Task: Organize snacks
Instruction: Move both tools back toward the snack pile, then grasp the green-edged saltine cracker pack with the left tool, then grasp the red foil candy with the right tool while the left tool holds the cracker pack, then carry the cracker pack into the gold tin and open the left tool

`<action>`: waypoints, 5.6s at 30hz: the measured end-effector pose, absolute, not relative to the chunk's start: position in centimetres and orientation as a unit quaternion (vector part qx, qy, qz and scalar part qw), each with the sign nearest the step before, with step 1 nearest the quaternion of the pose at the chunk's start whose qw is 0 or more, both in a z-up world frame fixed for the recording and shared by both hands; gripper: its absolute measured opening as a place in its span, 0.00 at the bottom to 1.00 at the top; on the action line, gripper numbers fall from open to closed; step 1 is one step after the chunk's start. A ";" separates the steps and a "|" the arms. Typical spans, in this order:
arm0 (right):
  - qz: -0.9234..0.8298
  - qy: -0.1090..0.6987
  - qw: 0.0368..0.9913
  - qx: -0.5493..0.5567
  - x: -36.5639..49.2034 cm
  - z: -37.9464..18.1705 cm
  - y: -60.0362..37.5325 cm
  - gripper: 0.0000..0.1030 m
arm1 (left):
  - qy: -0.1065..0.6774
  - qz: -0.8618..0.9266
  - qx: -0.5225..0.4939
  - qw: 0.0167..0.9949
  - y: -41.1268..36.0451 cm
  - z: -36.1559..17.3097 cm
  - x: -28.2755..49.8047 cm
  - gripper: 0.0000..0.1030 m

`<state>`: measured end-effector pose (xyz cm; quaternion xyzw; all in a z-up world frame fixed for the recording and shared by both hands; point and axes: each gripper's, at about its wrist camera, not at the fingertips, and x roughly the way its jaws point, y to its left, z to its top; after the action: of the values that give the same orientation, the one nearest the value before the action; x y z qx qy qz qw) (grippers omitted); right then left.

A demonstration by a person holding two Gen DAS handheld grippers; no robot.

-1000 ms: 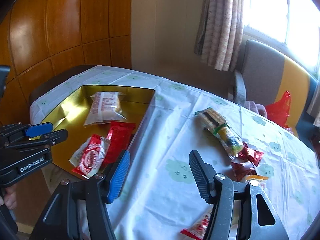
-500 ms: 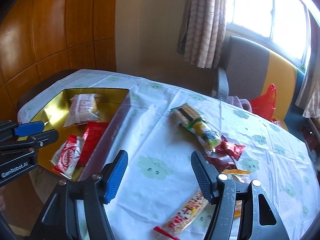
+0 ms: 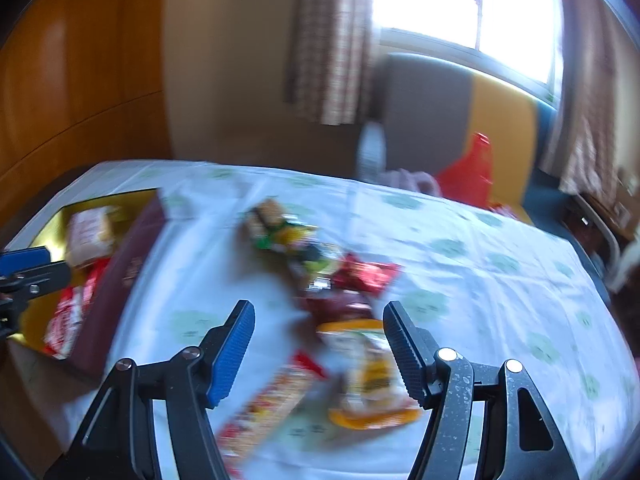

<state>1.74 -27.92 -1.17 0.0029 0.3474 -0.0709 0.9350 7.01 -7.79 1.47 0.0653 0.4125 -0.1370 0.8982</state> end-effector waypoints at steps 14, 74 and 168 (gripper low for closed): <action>-0.212 0.374 0.897 0.096 -0.9 -5.9 -41.0 0.67 | 0.516 -0.180 -0.062 0.835 -13.5 -2.2 17.3 0.54; 0.063 0.427 0.901 -0.053 11.4 -3.1 -34.2 0.63 | 0.459 -0.222 0.096 0.855 -15.3 -9.3 6.5 0.46; -0.171 0.421 0.890 0.043 2.8 -9.4 -40.7 0.41 | 0.424 0.085 -0.043 0.901 8.9 -2.0 14.0 0.64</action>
<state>2.80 -40.65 -9.43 0.0431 0.4210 -0.1710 0.8897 14.02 8.88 -1.95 -0.0427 0.4240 0.0847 0.9007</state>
